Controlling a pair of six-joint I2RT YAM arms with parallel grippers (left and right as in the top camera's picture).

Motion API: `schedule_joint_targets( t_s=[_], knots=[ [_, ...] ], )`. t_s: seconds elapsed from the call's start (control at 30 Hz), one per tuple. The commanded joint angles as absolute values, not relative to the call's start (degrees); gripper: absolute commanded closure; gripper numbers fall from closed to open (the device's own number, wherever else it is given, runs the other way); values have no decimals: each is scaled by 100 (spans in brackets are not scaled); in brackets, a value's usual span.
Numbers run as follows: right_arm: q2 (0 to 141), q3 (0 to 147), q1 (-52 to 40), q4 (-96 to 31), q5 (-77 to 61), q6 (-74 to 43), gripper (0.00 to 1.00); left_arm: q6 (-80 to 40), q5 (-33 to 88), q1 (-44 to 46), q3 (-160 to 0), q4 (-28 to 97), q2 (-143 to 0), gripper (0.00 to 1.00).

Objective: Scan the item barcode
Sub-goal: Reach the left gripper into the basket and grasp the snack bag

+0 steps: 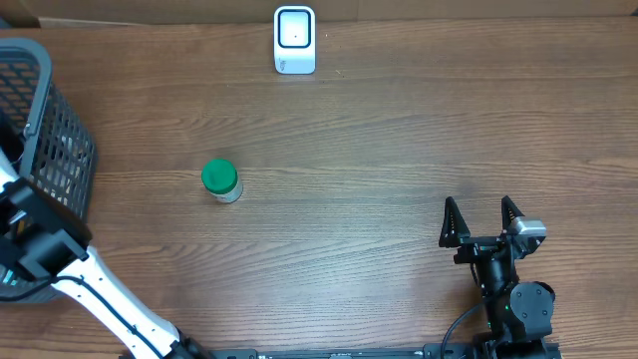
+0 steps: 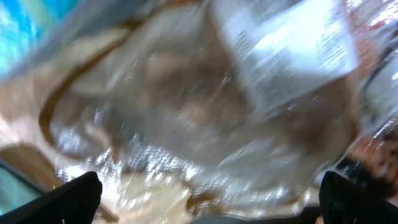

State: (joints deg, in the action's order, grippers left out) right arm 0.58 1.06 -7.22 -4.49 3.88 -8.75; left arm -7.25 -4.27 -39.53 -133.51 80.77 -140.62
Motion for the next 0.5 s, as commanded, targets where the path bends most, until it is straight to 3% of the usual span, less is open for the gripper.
schedule_joint_targets(
  t_s=[0.0, 0.47],
  knots=[
    [16, 45, -755, -423, 443, -851, 0, -631, -1096, -3758, -13375, 7769, -14094, 0],
    [16, 45, -755, -423, 443, -849, 0, -75, -1275, -3806, -13325, 7321, -14250, 0]
  ],
)
